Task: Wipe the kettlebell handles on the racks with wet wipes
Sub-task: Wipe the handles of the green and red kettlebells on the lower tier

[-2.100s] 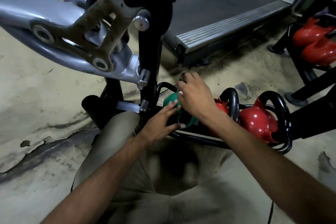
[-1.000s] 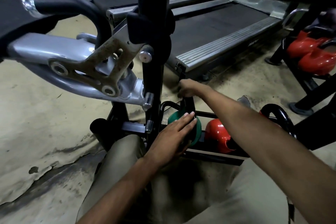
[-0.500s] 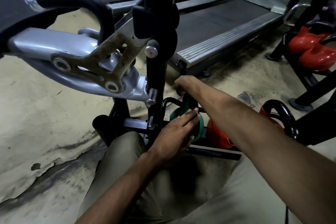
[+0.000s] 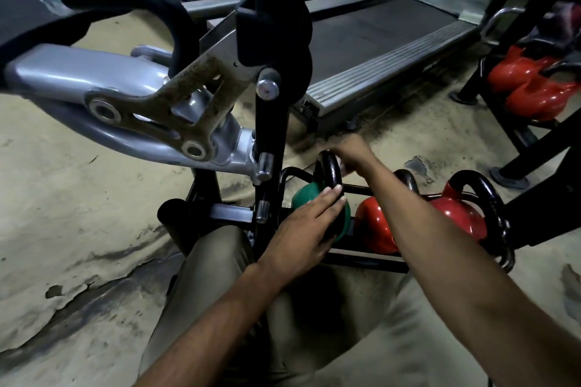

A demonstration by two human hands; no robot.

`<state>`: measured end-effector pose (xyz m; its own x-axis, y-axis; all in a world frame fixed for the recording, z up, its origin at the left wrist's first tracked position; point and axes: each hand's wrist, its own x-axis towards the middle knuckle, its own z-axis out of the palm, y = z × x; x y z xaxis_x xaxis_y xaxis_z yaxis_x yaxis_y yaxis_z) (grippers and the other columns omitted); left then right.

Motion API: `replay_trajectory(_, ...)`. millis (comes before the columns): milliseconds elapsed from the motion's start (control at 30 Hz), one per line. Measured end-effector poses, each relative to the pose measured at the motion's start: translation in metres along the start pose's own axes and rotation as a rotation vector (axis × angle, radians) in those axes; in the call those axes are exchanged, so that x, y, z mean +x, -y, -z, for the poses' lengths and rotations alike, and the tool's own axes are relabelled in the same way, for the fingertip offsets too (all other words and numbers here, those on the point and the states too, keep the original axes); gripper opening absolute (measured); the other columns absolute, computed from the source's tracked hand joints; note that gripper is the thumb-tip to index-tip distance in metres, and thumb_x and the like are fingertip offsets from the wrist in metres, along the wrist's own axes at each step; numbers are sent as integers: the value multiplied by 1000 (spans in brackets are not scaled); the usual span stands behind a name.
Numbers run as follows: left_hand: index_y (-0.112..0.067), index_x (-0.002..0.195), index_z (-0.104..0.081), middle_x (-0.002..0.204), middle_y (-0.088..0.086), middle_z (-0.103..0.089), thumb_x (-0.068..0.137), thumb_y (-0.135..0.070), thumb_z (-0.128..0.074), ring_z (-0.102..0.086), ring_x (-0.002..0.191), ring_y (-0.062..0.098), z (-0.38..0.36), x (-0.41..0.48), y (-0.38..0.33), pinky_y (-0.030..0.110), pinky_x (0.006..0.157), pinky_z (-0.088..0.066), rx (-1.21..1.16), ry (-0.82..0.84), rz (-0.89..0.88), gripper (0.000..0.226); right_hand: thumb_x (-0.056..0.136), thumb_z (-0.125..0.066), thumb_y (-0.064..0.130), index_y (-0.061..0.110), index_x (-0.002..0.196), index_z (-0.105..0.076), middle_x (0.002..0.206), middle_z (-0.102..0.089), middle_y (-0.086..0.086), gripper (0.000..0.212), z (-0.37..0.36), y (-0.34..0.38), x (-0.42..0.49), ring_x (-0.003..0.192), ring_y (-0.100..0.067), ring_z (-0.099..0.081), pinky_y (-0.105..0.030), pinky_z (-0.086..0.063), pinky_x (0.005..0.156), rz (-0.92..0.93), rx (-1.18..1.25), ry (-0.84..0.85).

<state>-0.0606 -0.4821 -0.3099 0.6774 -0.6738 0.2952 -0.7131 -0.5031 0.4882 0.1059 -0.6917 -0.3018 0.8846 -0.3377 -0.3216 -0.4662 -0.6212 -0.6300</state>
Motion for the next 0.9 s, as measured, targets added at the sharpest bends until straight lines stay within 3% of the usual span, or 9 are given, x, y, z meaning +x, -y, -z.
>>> replay_trajectory(100, -19, 162, -31, 173, -7, -15, 98, -18, -62, -12, 158, 7, -2, 0, 0, 16, 125, -10, -36, -29, 4, 71, 66, -75, 30, 9, 55, -57, 58, -58, -14, 29, -23, -35, -15, 52, -24, -54, -34, -41, 52, -171, 458, -141)
replay_trajectory(200, -19, 160, -34, 172, -7, -20, 98, -20, -62, -14, 158, 7, -4, 0, 0, 21, 126, -19, -61, -44, 8, 68, 84, -72, 8, 5, 61, -59, 49, -60, -5, 27, -22, -13, -67, 50, -20, -61, -23, -44, 49, -247, 707, -212)
replay_trajectory(267, -19, 160, -35, 171, -6, -21, 98, -20, -63, -15, 158, 7, -4, 0, 1, 23, 126, -22, -65, -48, 6, 69, 93, -59, -1, -12, 81, -64, 48, -64, -9, 18, -25, -5, -77, 41, -16, -64, -19, -47, 40, -318, 917, -87)
replay_trajectory(333, -19, 160, -36, 171, -7, -21, 98, -21, -63, -16, 158, 7, -4, 0, 1, 26, 125, -25, -65, -55, 8, 68, 99, -46, 5, -15, 106, -66, 67, -73, -15, 29, -26, -5, -77, 55, -21, -73, -27, -59, 49, -358, 1052, 103)
replay_trajectory(467, -21, 160, -35, 172, -9, -20, 98, -23, -62, -15, 158, 6, -7, 0, 1, 28, 125, -28, -72, -64, 14, 67, 104, -37, 8, -7, 99, -65, 79, -75, -17, 32, -19, -10, -79, 64, -27, -75, -29, -63, 60, -345, 1181, 238)
replay_trajectory(533, -21, 160, -35, 172, -10, -19, 98, -23, -63, -14, 158, 5, -9, -1, 1, 27, 125, -28, -81, -66, 12, 68, 103, -40, 12, -7, 105, -65, 88, -73, -20, 31, -17, -14, -88, 72, -29, -71, -30, -62, 62, -316, 1200, 238)
replay_trajectory(600, -21, 160, -35, 171, -9, -19, 98, -22, -63, -13, 158, 4, -10, -2, 2, 27, 125, -27, -100, -74, 16, 68, 99, -51, 11, -8, 108, -67, 93, -72, -23, 27, -22, -26, -103, 76, -31, -70, -32, -60, 66, -259, 1146, 113)
replay_trajectory(700, -20, 161, -34, 172, -10, -18, 96, -19, -65, -11, 158, 4, -12, -2, 3, 29, 126, -26, -120, -67, 28, 72, 95, -64, 8, 8, 85, -65, 82, -67, -12, 10, -28, -42, -135, 76, -24, -62, -35, -53, 73, -84, 989, -148)
replay_trajectory(900, -16, 163, -27, 174, -4, -11, 97, -23, -65, -8, 159, 9, -11, -3, 1, 34, 128, -22, -40, -32, 2, 77, 94, -69, 23, 11, 88, -68, 86, -72, 2, 13, -13, -4, -105, 83, -17, -68, -36, -54, 81, 228, 324, -363)
